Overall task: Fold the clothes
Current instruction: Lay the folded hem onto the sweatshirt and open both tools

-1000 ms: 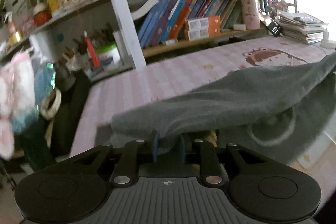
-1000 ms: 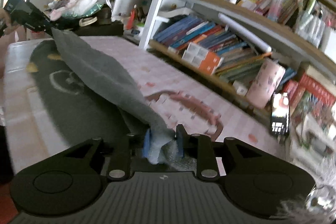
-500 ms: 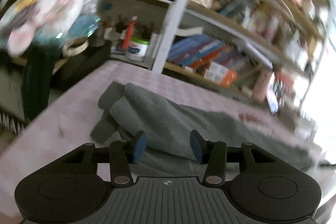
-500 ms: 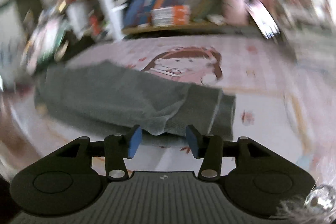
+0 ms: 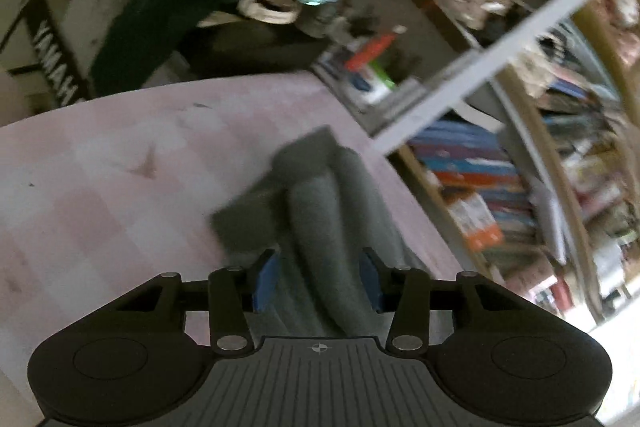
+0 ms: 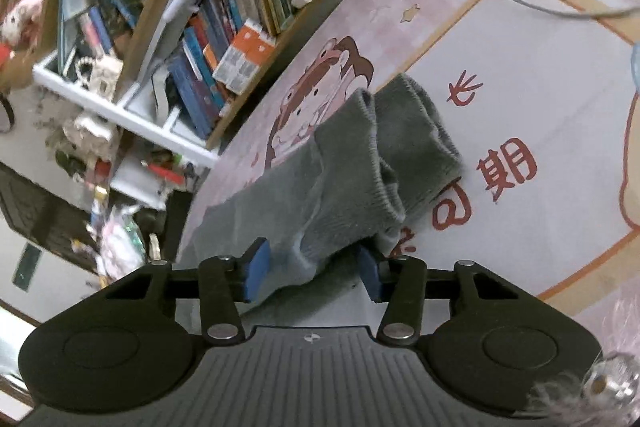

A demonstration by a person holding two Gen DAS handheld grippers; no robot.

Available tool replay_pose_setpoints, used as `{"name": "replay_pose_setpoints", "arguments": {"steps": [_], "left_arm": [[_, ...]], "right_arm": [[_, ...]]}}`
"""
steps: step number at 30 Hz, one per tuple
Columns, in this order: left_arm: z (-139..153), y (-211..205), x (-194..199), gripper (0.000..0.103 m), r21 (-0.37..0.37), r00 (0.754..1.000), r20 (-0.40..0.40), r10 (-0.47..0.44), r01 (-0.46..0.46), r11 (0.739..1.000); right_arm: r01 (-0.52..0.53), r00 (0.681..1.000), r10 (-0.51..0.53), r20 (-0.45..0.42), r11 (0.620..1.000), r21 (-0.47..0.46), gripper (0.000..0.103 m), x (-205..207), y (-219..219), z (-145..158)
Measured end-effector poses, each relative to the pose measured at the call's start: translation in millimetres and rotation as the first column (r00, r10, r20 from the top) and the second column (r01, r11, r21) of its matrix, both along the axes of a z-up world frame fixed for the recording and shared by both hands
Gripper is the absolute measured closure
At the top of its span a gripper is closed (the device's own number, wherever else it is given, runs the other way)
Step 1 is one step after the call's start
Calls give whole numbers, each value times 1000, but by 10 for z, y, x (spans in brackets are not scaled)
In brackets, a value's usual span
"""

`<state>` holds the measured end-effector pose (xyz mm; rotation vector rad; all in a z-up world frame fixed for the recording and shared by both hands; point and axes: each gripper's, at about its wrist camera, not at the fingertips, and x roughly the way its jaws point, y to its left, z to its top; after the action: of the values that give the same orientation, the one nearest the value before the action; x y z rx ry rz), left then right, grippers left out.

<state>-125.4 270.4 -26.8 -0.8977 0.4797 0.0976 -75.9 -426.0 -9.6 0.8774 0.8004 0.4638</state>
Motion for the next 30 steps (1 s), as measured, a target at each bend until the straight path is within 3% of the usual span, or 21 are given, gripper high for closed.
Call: {"name": "replay_pose_setpoints", "arguments": {"steps": [2, 6, 8, 10, 12, 15, 18, 20, 22, 24, 27, 30], "left_arm": [[-41, 25, 48, 61, -44, 999, 7, 32, -32, 999], [45, 27, 219, 64, -7, 997, 10, 71, -71, 997], [92, 49, 306, 73, 8, 997, 3, 80, -80, 997], [153, 47, 396, 90, 40, 998, -2, 68, -68, 997], [255, 26, 452, 95, 81, 1000, 16, 25, -26, 996], [537, 23, 325, 95, 81, 988, 155, -13, 0, 997], [666, 48, -7, 95, 48, 959, 282, -27, 14, 999], [543, 61, -169, 95, 51, 966, 259, -25, 12, 999], [307, 70, -199, 95, 87, 989, 143, -33, 20, 996], [53, 100, -183, 94, 68, 998, 53, -40, 37, 997], [-66, 125, -223, 91, 33, 998, 55, -39, 37, 999], [-96, 136, -252, 90, 16, 997, 67, -33, 32, 999]], "right_arm": [[12, 1000, -12, 1, 1000, 4, 72, 44, -4, -33], [16, 999, -15, 38, 999, -51, 81, 154, 33, 56], [18, 998, -13, 61, 997, -77, 82, 207, 47, 124], [16, 995, -6, 96, 994, -112, 83, 275, 73, 240], [9, 991, 12, 131, 988, -155, 85, 336, 111, 366], [25, 970, 25, 243, 979, -203, 88, 387, 134, 674], [67, 946, -5, 325, 982, -179, 88, 277, 24, 834], [79, 951, -22, 310, 982, -172, 88, 207, -57, 747], [70, 967, -21, 254, 980, -185, 88, 183, -85, 563], [60, 980, -20, 198, 979, -197, 88, 159, -112, 378], [44, 994, -20, 111, 976, -214, 83, 123, -153, 100], [70, 991, -46, 122, 977, -202, 71, 61, -187, 63]]}}
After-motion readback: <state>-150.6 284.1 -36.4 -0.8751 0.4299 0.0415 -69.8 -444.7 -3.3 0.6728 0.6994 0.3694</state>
